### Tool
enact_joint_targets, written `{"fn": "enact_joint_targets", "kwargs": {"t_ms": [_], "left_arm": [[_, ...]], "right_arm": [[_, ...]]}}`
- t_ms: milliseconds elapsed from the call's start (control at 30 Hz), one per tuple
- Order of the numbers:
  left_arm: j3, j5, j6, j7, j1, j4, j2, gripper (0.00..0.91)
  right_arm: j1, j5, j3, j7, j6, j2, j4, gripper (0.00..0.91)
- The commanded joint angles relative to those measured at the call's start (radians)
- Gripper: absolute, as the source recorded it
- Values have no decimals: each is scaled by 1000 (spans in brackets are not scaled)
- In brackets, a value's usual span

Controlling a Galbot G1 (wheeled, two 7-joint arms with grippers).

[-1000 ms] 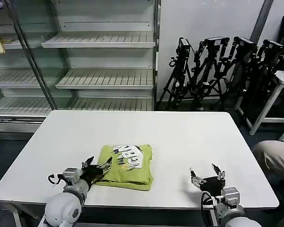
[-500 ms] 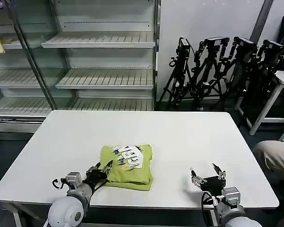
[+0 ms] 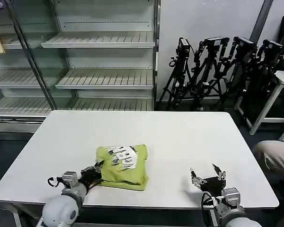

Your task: Fold and organize the clothes.

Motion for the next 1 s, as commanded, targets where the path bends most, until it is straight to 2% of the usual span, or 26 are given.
{"fn": "enact_joint_targets", "kwargs": {"t_ms": [33, 233, 333, 433, 567, 600, 667, 700, 733, 800, 1000], "left_arm": [[-311, 157, -2, 138, -13, 18, 198, 0], [-542, 237, -34, 237, -12, 70, 341, 0], [-587, 274, -36, 286, 7, 34, 364, 0], [-556, 279, -31, 294, 36, -56, 332, 0], [-350, 313, -1, 281, 49, -230, 242, 0], [-229, 345, -2, 267, 54, -285, 200, 0], [-97, 407, -3, 237, 61, -333, 155, 0], [12, 442, -11, 216, 56, -355, 120, 10], [45, 447, -14, 196, 40, -363, 86, 10], [228, 467, -15, 183, 6, -361, 33, 10], [379, 523, -36, 193, -102, -271, -58, 10]], "right_arm": [[0, 1, 10, -1, 0, 1, 2, 907], [14, -1, -16, 1, 0, 10, -3, 907], [14, -2, -20, 0, 0, 9, -3, 907], [18, -3, -22, 1, 0, 9, -8, 907], [18, -4, -25, 1, 0, 11, -4, 907], [15, -4, -19, 0, 0, 11, -3, 907], [9, -3, -10, -1, 0, 10, -3, 907], [5, -3, 0, -2, 1, 9, -3, 907], [0, -2, 5, -2, 1, 9, -2, 907], [-6, -2, 12, -2, 1, 8, 1, 907], [-20, 1, 38, -4, 1, 4, 8, 907]]}}
